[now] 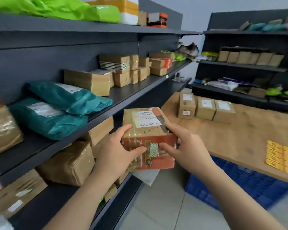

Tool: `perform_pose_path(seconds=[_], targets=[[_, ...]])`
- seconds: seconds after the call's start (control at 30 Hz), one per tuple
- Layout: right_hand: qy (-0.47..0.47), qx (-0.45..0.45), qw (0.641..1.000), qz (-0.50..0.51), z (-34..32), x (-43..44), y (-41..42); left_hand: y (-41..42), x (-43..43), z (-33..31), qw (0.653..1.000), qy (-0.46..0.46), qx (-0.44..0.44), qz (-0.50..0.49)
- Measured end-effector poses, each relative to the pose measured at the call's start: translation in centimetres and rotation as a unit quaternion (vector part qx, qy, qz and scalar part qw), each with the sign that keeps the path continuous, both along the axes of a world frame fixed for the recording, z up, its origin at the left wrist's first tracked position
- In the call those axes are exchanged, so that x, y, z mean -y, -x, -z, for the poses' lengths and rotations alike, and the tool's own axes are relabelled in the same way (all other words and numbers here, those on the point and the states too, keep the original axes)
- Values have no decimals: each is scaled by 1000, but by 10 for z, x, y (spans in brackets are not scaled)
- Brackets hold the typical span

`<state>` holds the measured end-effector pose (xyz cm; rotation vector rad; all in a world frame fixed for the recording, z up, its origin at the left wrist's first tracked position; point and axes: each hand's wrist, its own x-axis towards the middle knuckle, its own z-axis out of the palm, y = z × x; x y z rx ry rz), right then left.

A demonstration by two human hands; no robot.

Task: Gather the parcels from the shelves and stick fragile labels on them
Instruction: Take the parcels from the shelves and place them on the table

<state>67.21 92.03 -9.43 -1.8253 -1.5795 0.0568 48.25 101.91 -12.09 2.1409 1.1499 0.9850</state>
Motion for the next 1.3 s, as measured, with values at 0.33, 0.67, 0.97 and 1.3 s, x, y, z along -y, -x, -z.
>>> perform_pose_path(seconds=[0.33,0.67,0.97,1.3], targets=[[10,-13,991,132,12,-4,-137,-168,-49,12,989,34,-3,141],[17,14,982,188,16,-25,-305,-350,-81,17,983,26,9,181],[36,-8,970,240,28,-54,-426,-484,-126,34,966,72,10,249],[46,-5,940,337,26,-90,-553,-645,-184,23,943,78,-35,321]])
